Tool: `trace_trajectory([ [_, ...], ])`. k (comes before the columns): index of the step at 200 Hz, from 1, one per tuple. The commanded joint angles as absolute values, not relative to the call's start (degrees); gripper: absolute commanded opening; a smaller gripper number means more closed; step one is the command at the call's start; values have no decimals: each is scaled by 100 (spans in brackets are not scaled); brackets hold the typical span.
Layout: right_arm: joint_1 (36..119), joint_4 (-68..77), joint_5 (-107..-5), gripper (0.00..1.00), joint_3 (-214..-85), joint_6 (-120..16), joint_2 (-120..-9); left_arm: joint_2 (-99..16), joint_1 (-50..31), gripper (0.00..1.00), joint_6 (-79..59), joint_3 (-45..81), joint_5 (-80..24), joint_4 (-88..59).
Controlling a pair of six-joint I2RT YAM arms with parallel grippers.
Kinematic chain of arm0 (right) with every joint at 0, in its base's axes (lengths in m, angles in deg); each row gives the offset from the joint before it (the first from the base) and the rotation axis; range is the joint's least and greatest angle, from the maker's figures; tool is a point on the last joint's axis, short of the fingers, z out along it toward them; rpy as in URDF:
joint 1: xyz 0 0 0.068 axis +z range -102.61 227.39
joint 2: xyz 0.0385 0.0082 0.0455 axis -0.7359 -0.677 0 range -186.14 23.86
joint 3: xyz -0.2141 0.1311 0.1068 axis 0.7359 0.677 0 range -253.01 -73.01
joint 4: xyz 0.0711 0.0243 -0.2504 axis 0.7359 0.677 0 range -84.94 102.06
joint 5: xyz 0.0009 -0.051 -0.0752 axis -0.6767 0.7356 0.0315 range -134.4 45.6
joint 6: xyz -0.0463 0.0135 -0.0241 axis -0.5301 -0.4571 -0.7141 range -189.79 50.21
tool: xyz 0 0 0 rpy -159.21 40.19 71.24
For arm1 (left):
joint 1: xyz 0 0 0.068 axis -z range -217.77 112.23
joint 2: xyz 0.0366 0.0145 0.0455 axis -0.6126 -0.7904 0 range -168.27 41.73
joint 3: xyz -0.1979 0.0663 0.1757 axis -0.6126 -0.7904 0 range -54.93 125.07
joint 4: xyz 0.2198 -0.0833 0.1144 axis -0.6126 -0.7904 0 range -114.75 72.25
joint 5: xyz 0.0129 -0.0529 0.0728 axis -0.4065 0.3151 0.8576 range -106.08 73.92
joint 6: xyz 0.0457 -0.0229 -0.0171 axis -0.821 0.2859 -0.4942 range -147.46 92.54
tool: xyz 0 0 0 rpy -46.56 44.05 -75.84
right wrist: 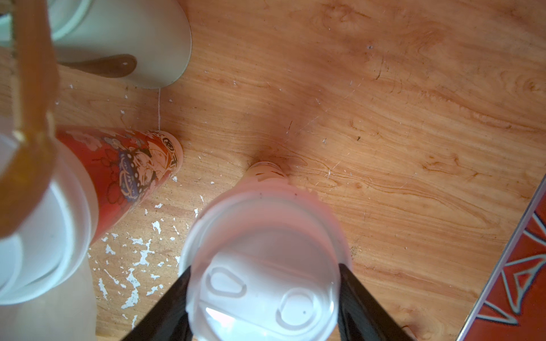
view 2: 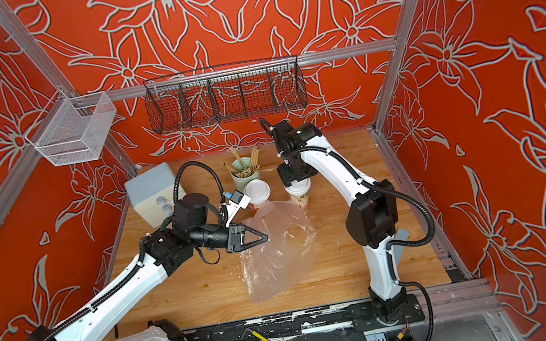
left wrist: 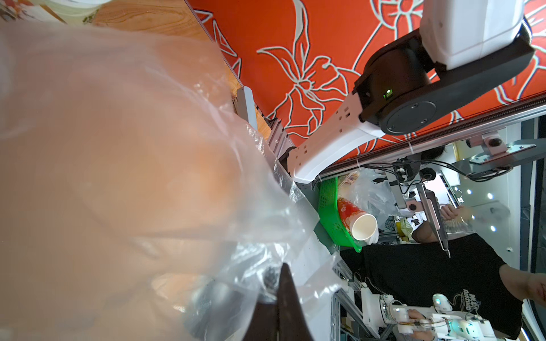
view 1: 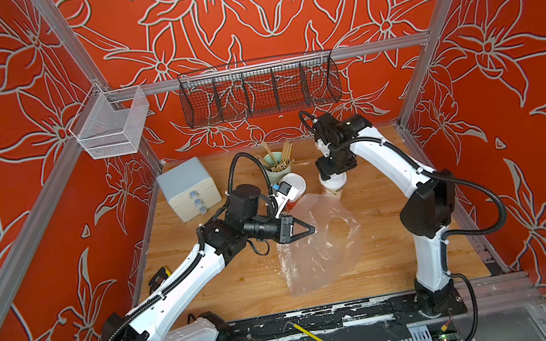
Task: Pack milk tea into plastic carrier bags
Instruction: Pick up the milk tea cup at the center of the board.
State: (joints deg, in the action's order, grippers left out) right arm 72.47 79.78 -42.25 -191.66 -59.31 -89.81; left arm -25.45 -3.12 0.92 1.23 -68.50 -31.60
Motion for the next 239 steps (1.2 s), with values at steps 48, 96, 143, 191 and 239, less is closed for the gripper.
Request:
trace_trajectory([
  [48,7226,8682,-4065,3,-20048,-6087,-8934,-2398,-411,0,158,-35,-7000,-2839],
  [96,7221,9075,-4152,0,-20720,-6100,-8796,-2454,-442,0,176,-96,-7004,-2754],
  [143,7226,9174,-4302,0,-20998,-6034,-8344,-2572,-477,0,166,-114,-7057,-2642],
  [191,7226,9349,-4487,0,-21326,-5944,-7920,-2755,-499,0,176,-116,-7113,-2522],
  [239,7226,9339,-4794,0,-21416,-5834,-7414,-2886,-508,0,199,-114,-7175,-2310],
])
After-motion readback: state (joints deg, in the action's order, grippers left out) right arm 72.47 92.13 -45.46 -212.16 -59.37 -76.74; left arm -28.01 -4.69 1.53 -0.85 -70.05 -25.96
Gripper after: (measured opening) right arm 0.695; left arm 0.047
